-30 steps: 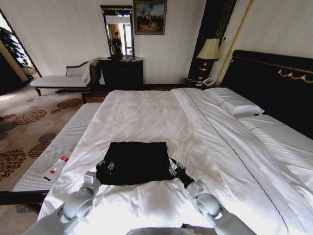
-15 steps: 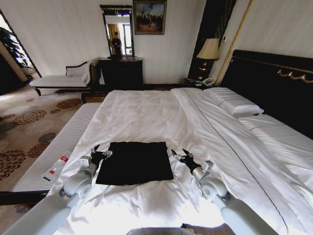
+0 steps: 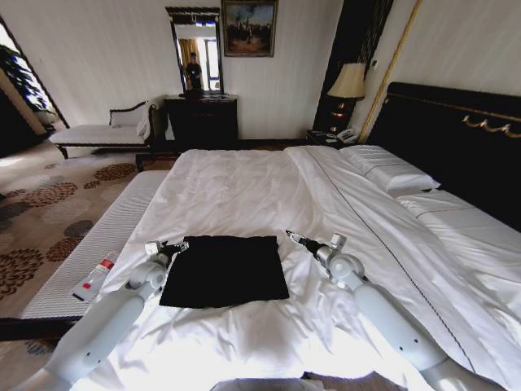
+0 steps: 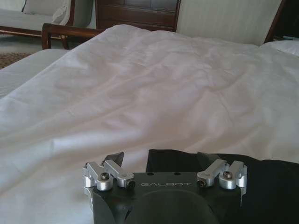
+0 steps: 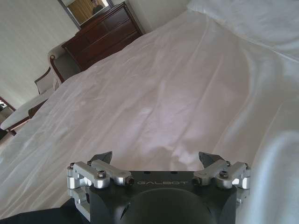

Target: Fold the clothes on the bed.

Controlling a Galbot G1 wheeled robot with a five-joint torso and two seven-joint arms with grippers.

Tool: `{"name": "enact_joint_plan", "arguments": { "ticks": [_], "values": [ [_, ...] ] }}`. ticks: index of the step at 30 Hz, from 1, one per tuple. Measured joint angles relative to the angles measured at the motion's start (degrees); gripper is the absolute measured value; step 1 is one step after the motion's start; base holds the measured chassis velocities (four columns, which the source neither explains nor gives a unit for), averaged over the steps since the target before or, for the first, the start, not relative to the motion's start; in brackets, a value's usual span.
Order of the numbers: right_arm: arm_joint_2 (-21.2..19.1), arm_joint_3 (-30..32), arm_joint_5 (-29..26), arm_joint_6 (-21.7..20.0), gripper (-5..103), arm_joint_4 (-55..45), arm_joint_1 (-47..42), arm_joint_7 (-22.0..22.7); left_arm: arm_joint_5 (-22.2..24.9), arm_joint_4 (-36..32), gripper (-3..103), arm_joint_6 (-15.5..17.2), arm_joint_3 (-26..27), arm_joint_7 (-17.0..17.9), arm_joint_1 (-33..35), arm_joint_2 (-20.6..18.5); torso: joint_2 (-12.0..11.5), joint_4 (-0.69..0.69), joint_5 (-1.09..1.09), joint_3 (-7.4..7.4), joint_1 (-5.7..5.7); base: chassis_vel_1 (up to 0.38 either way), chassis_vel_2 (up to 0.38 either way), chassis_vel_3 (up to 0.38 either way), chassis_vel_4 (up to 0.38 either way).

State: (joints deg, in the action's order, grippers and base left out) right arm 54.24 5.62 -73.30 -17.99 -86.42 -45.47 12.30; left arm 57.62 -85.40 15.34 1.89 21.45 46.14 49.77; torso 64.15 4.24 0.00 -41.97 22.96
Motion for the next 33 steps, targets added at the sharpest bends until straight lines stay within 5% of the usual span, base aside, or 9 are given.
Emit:
{"name": "enact_joint_plan", "arguments": {
  "ticks": [7,11,13,17,28,33],
  "values": [
    [0.32,-0.30,0.77,0.53,100,3.37,1.83,-0.37,-0.44,8.59,77,0.18,-5.71,-2.35,-7.24,2.73,0.00,0.03,0.00,0.00,-0.01,0.000,0.000,0.000,0.000],
    [0.24,-0.34,1.05,0.63,100,3.99,2.09,-0.46,-0.07,12.33,56,0.92,-8.10,-3.06,-9.80,3.44,0.00,0.00,0.00,0.01,-0.02,0.000,0.000,0.000,0.000],
    [0.23,-0.53,1.07,0.65,100,4.11,2.40,-0.46,-0.16,13.09,54,1.23,-8.83,-3.21,-10.41,3.73,0.01,0.01,0.00,0.01,-0.02,0.000,0.000,0.000,0.000],
    [0.29,-1.06,1.05,0.67,100,4.24,3.20,-0.41,-0.63,13.67,48,2.14,-9.83,-3.11,-10.89,3.98,0.01,0.02,0.00,0.01,-0.02,0.000,0.000,0.000,0.000],
    [2.59,-2.74,0.81,-0.07,100,5.70,4.11,-0.54,-2.01,12.71,5,1.39,-8.37,-3.59,-9.21,3.03,0.01,0.01,-0.01,0.01,-0.02,0.000,0.000,0.000,0.000],
    [5.03,-3.20,1.45,-0.30,100,7.27,4.22,-2.09,-1.80,12.18,2,0.17,-8.17,-2.84,-9.15,2.61,0.01,0.03,-0.01,0.01,-0.02,0.000,0.000,0.000,0.000]
  ]
}}
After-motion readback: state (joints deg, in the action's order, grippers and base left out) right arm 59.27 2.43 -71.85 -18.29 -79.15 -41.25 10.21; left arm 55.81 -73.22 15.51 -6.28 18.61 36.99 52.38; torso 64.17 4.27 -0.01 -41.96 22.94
